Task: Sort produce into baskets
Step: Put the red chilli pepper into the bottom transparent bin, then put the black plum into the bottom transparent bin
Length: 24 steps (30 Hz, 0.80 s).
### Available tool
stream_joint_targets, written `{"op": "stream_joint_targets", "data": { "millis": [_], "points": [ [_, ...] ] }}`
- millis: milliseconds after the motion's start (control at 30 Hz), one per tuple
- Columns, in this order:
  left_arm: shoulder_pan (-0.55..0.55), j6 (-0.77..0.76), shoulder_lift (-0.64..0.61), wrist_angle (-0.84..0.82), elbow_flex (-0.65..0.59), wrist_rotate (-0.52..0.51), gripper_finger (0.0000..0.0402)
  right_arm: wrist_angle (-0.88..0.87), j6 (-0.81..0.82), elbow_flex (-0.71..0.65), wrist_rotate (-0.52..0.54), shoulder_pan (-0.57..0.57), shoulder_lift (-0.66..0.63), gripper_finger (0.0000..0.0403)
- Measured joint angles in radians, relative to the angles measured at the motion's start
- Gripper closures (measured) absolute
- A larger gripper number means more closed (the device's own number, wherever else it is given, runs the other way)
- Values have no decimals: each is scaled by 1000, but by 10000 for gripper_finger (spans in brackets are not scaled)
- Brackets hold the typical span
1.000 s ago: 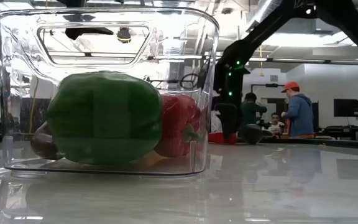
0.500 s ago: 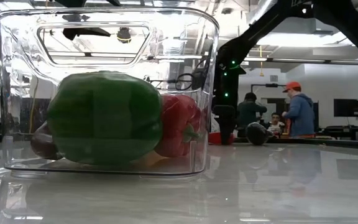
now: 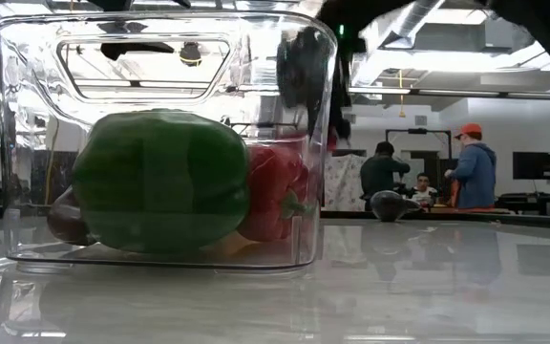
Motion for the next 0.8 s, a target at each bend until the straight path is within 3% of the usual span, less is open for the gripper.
{"op": "stream_joint_targets", "data": {
  "millis": [167, 300, 400, 600, 800],
  "points": [
    [0, 0, 0, 1, 0, 8, 15, 23, 31, 91, -171, 94, -32, 228],
    [0, 8, 0, 11, 0, 26, 15, 63, 53, 132, -195, 195, -32, 205],
    [0, 43, -1, 42, 0, 94, 15, 129, 80, 132, -154, 267, -31, 183],
    [0, 76, -1, 116, 0, 224, 15, 204, 173, 124, 70, 345, -30, 151],
    [0, 97, -1, 130, 0, 264, 15, 145, 270, 124, 116, 323, -30, 137]
  ]
}}
